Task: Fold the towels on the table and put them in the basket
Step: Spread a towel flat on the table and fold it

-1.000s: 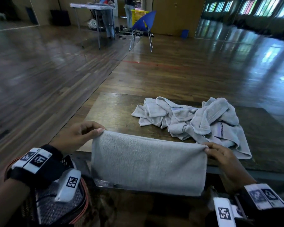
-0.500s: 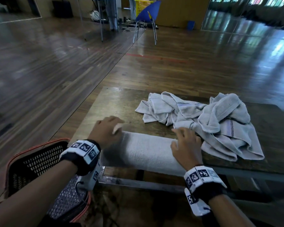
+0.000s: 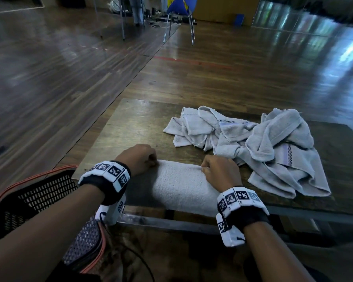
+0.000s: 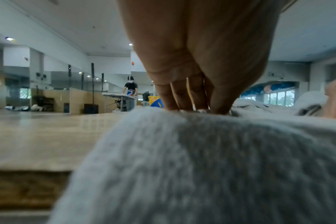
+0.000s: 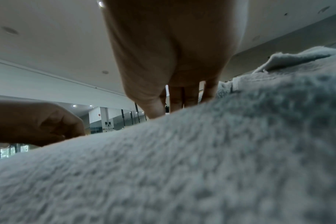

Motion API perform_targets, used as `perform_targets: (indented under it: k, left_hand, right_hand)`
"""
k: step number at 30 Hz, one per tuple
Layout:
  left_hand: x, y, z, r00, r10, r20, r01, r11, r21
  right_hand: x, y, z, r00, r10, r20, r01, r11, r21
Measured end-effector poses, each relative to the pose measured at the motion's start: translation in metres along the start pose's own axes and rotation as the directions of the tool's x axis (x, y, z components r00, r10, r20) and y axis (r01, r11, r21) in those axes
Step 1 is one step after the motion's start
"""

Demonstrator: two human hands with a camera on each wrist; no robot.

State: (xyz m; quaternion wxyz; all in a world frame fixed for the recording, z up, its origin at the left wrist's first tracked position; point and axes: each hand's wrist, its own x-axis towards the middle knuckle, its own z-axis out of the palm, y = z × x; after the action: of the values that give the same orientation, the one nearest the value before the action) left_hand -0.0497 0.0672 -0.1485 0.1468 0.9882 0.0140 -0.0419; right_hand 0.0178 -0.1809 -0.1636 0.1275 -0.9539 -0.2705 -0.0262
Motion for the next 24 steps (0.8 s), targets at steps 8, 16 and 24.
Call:
perform_targets:
  k: [8,16,24]
  left_hand:
    - [0.013,-0.007,0.000,0.998,-0.059,-0.010,0.058,0.996,-0.065]
    - [0.000,-0.035,-0.008,0.998,-0.060,0.011,0.059,0.996,0.069]
    - [-0.014,-0.060,-0.015,0.998,0.004,0.068,0.000,0.998,-0.065]
  right_hand:
    - [-0.003,0.005,-0.001,0.997,0.006,-0.079,-0.002,0.999,0.051]
    - [-0.008,0.036,-0.009,0.995,0.017,0.102,-0.013,0.999,-0.040]
    - [-0.024,0.067,-0.022,0.983,0.036,0.178,-0.033,0.999,-0.021]
